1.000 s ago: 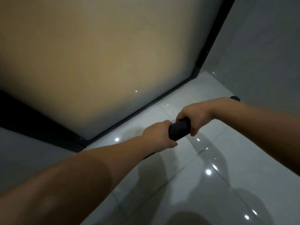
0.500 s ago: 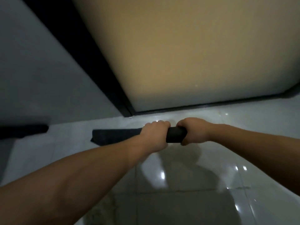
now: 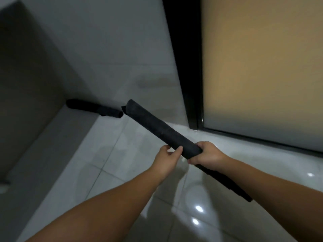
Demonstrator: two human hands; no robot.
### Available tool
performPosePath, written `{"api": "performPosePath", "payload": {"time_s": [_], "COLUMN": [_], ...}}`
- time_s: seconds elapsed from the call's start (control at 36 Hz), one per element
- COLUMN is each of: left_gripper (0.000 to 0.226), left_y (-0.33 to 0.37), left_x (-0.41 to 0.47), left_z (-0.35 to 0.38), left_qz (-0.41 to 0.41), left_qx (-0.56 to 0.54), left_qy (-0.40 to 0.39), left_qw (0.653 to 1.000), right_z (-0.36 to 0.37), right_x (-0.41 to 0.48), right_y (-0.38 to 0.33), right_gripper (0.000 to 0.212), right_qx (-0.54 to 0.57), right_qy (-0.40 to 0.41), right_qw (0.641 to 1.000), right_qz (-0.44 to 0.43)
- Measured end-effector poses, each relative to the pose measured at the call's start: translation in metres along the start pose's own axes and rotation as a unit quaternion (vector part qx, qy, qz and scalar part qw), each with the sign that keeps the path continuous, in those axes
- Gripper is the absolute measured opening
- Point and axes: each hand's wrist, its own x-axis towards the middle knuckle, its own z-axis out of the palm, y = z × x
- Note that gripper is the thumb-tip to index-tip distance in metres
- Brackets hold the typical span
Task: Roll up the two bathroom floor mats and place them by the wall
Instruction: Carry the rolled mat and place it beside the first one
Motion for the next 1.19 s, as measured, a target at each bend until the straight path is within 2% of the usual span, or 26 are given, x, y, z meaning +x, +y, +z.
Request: {"api": "performPosePath", "payload": {"time_s": [0.06, 0.19, 0.33, 0.42, 0.5, 0.58, 0.69, 0.81, 0.89, 1.08, 1.19], "left_gripper": [0.072, 0.071, 0.046, 0.038, 0.035, 0.035, 0.041, 0.047, 0.044, 0.057, 0.059], "left_y": [-0.012, -0.028, -0.032, -0.031, -0.033, -0.036, -0.034, -0.033, -0.037, -0.069, -0.096], "left_x": [0.003, 0.020, 0.046, 0.065, 0.087, 0.114, 0.153, 0.177, 0.191, 0.260, 0.297], "left_z": [-0.009, -0.043, -0.090, -0.120, -0.155, -0.193, -0.237, -0.261, -0.274, -0.293, -0.309], "left_qz": [-0.012, 0.007, 0.057, 0.069, 0.078, 0.086, 0.048, -0.025, -0.072, -0.095, -0.081], "left_qx": [-0.053, -0.157, -0.225, -0.257, -0.269, -0.299, -0.301, -0.331, -0.352, -0.357, -0.352], "left_qy": [-0.004, 0.007, 0.060, 0.132, 0.187, 0.215, 0.314, 0.384, 0.412, 0.490, 0.498], "left_qw": [0.998, 0.988, 0.971, 0.955, 0.941, 0.926, 0.899, 0.862, 0.837, 0.790, 0.788], "right_z": [0.013, 0.054, 0.084, 0.103, 0.120, 0.135, 0.146, 0.151, 0.156, 0.179, 0.199], "right_x": [0.007, 0.029, 0.062, 0.083, 0.101, 0.118, 0.139, 0.147, 0.164, 0.251, 0.291], "right_y": [-0.013, -0.051, -0.093, -0.125, -0.152, -0.169, -0.175, -0.182, -0.191, -0.183, -0.177], "right_gripper": [0.037, 0.035, 0.038, 0.043, 0.052, 0.062, 0.082, 0.071, 0.068, 0.071, 0.063], "right_qx": [0.018, 0.029, 0.013, 0.004, -0.037, -0.128, -0.275, -0.382, -0.406, -0.434, -0.442], "right_qy": [-0.008, -0.018, -0.024, -0.020, -0.042, -0.062, -0.046, -0.014, -0.018, -0.064, -0.097], "right_qw": [1.000, 0.999, 0.999, 0.997, 0.991, 0.977, 0.949, 0.916, 0.903, 0.872, 0.852], "right_qz": [0.001, -0.004, -0.030, -0.074, -0.123, -0.157, -0.150, -0.120, -0.137, -0.219, -0.264]}}
